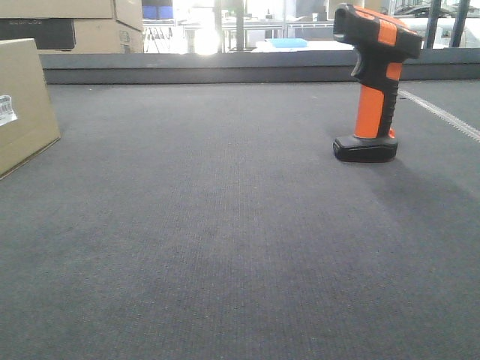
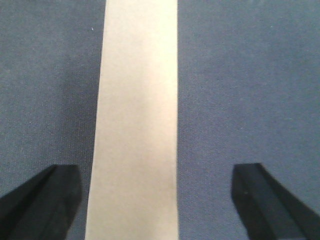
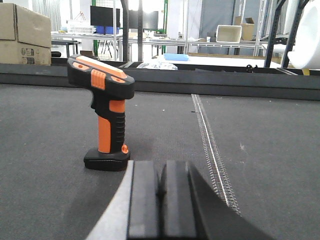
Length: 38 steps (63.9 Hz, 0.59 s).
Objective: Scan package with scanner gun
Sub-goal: 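Close the left gripper around the cardboard box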
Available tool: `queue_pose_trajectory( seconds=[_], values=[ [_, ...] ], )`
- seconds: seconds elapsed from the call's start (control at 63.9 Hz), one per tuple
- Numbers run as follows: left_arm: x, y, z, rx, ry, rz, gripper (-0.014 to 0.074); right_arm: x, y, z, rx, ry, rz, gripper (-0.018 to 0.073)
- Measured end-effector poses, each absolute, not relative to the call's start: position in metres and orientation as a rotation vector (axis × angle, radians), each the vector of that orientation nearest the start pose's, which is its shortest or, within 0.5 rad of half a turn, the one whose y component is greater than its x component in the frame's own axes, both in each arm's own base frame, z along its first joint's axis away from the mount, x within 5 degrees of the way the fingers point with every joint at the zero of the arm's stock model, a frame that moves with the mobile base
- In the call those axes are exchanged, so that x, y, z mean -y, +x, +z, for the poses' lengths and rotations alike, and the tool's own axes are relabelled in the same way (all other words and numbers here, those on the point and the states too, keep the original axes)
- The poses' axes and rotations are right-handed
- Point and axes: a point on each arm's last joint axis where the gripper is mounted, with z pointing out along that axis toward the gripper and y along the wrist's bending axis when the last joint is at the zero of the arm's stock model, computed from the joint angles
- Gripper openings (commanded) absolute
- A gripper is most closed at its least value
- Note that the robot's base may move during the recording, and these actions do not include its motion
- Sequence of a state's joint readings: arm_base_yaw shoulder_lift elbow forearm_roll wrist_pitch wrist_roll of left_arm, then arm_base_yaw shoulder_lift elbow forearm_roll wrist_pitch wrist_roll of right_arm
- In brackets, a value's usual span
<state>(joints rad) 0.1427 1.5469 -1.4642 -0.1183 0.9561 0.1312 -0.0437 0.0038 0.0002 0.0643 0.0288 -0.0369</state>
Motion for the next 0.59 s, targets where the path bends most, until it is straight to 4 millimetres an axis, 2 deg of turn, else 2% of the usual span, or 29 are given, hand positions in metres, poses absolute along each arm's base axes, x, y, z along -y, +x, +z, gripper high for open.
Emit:
queue_pose_trajectory(
  seconds=[0.251, 0.344, 0.438, 0.595],
  values=[
    [-0.045, 0.354, 0.321, -2.613, -0.051, -0.001, 0.0522, 0.002, 0.057, 0.210, -1.515, 0.052, -0.012, -0.0167],
    [-0.046, 0.359, 0.313, -2.634, -0.049, 0.005, 0.0454, 0.002, 0.057, 0.210, -1.515, 0.052, -0.012, -0.0167],
    [-0.047, 0.362, 0.307, -2.651, -0.048, 0.007, 0.0309, 0.002, 0.057, 0.210, -1.515, 0.052, -0.012, -0.0167],
    [-0.047, 0.362, 0.306, -2.653, -0.048, 0.007, -0.0067, 0.002, 0.057, 0.210, -1.515, 0.052, -0.012, -0.0167]
  ],
)
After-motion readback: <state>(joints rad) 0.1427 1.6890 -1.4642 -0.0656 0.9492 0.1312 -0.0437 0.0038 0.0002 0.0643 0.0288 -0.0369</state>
